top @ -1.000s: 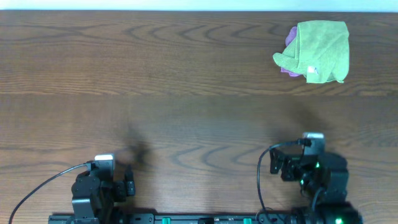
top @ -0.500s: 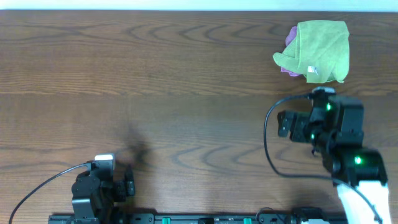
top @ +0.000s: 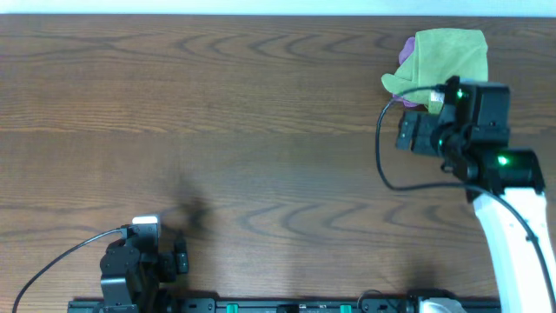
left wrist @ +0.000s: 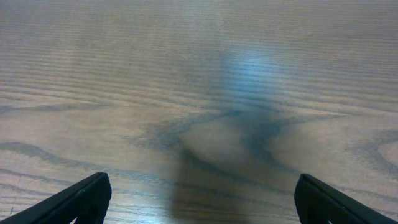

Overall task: Fold the cloth
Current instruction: 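Reach the right gripper to the green cloth and pinch its edge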

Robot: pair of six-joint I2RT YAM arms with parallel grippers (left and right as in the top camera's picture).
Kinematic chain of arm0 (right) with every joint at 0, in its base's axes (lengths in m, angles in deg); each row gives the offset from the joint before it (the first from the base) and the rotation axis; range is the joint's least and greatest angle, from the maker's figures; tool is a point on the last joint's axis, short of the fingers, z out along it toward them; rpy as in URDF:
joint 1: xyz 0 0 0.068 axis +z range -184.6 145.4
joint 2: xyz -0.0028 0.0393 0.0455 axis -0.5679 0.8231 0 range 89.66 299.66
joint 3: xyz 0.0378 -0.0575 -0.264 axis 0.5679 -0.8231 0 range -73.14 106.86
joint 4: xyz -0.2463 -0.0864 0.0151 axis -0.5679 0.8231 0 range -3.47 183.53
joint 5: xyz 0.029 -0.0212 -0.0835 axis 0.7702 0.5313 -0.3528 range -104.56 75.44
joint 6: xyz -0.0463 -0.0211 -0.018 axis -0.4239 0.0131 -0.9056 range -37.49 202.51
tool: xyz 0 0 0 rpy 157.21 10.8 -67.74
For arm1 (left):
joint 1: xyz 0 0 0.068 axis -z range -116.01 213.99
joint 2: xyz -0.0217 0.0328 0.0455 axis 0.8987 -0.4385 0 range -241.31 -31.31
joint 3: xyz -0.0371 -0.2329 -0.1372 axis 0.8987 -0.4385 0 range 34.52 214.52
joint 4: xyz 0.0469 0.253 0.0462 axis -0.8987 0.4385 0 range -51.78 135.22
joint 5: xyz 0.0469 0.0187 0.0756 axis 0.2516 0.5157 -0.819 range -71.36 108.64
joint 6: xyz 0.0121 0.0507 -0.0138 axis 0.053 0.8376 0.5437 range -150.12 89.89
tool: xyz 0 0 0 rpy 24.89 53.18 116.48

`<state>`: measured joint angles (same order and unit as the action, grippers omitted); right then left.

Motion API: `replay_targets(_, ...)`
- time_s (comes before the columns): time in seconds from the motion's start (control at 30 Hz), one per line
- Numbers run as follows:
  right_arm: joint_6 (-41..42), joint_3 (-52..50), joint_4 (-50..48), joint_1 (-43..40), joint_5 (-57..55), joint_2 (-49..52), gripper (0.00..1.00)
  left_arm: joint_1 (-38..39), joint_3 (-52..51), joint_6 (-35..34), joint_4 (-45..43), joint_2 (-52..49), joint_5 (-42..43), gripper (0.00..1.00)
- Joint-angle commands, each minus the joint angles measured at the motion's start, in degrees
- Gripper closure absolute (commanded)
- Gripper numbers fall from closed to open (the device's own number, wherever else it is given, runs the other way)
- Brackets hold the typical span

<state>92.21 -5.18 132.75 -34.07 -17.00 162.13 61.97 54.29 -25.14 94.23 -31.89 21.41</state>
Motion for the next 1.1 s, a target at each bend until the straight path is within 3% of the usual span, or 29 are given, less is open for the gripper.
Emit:
replay_targets(0.0,0.3,2.5,-2.3,-2.0,-1.6,3.5,0.01,0.3,-1.4,1.2,1.9,0.4,-0.6,0.05)
replay_targets(0.37,-0.5,7.1,-19.0,-5.8,1.8,19.4,0.01,0.3,-1.4,1.2,1.9,0.4,-0.6,0.05)
replay_targets(0.47,-0.6,7.1,-25.7,-5.9,-2.0,22.3,0.01,0.3,-1.4,1.2,1.9,0.4,-0.6,0.05)
replay_targets(1.07,-0.1,7.1,-43.7,-5.9,-2.8,41.1,0.02,0.3,-1.4,1.2,1.9,0.4,-0.6,0.05)
